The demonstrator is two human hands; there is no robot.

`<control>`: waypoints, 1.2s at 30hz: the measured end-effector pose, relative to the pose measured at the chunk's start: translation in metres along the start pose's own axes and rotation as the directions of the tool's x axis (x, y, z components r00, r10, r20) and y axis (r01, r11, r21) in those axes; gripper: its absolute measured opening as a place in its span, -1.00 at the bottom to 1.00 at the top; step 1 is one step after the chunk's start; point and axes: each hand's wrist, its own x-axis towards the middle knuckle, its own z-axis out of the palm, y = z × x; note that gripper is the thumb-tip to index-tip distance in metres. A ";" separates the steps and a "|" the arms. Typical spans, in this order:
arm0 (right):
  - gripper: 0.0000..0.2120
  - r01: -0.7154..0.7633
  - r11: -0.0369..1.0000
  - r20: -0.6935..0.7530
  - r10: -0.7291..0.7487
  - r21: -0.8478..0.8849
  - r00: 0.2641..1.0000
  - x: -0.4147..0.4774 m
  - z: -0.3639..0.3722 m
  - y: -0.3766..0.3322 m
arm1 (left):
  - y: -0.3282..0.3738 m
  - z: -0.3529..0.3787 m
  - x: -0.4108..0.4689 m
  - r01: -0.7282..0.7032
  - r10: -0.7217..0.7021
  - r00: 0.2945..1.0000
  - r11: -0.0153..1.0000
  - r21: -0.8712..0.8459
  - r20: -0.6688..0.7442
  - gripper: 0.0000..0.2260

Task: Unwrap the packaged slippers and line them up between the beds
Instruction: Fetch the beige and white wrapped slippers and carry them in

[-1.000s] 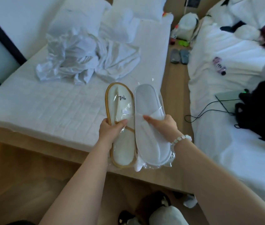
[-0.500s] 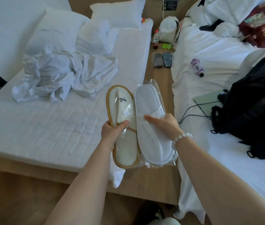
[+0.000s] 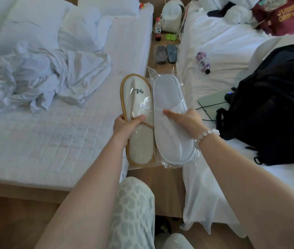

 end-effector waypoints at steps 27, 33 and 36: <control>-0.29 -0.200 0.980 -0.027 0.200 0.022 0.979 0.202 0.064 -0.073 | 0.028 0.035 0.238 0.134 -0.138 0.990 0.983 0.126 0.027 -0.59; -0.27 -0.307 0.952 -0.066 0.305 -0.022 0.950 0.215 0.042 -0.178 | 0.129 0.024 0.277 0.241 -0.254 0.963 0.961 0.136 0.089 -0.76; -0.21 -0.286 0.958 -0.082 0.282 -0.037 0.956 0.215 0.022 -0.236 | 0.190 0.020 0.279 0.237 -0.247 0.965 0.965 0.110 0.091 -0.76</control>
